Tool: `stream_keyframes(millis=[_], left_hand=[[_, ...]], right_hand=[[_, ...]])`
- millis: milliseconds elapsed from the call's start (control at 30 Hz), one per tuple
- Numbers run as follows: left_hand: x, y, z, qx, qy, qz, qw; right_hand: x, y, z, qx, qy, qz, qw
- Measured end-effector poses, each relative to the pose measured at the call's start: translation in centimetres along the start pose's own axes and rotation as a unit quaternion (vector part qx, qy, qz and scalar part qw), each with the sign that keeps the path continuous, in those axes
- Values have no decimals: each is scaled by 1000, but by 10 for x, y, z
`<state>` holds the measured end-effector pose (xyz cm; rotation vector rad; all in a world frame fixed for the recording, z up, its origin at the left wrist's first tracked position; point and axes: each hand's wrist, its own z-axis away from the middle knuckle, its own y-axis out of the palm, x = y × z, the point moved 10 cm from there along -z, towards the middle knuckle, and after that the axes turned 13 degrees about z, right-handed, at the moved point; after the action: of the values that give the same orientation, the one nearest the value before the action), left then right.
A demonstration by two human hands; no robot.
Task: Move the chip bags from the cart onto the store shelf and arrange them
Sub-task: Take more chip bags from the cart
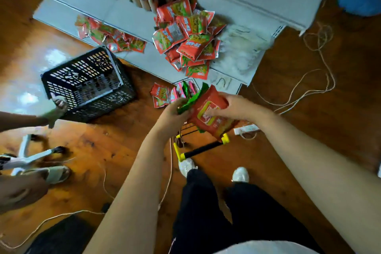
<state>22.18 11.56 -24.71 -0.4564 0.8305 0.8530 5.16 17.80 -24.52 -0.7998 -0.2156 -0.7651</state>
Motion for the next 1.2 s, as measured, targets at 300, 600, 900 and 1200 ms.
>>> stream_keyframes(millis=[300,600,900,1200], left_hand=[[-100,208,112,79,41,144,986],[-129,564,216,252,101,12,962],[-113,845,260,406,110,-75,904],[-135,1094,198,475,106,-124,865]], right_hand=[[-121,-92,215,-195,15,-319,927],[-385,-133,460,-445,123,-439,770],[-601,-129,611,-553,224,-462,656],[-806,-203,652,-599,294,-485,565]])
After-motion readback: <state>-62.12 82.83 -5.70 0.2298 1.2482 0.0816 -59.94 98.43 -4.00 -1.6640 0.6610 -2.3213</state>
